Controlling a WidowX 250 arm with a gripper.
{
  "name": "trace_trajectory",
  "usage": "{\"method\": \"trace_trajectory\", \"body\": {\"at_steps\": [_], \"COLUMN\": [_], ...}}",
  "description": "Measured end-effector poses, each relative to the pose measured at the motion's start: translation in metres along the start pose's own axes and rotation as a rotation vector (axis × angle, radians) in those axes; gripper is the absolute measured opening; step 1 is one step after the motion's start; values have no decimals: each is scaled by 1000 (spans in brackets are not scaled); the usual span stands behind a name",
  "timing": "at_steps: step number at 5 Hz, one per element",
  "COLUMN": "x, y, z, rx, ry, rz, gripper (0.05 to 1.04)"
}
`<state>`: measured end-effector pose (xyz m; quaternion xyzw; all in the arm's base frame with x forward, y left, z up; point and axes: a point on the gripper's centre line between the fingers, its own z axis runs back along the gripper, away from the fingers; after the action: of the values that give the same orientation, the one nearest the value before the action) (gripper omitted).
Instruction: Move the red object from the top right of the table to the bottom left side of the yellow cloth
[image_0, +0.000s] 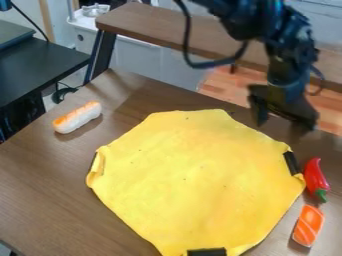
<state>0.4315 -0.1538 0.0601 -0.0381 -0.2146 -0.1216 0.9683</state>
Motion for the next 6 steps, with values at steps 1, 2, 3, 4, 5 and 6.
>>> {"method": "trace_trajectory", "body": {"at_steps": [1, 2, 3, 4, 5, 6], "x": [1, 5, 7, 10, 10, 7], "y": [-17, -43, -61, -63, -65, -65], "z": [-19, -38, -55, -68, -77, -82], "rx": [-13, -58, -78, -75, -40, -22], "ry": [-10, -10, -2, 12, 43, 92], "rz": [129, 210, 236, 286, 276, 257], "gripper": [1001, 1001, 1001, 1001, 1001, 1001]}}
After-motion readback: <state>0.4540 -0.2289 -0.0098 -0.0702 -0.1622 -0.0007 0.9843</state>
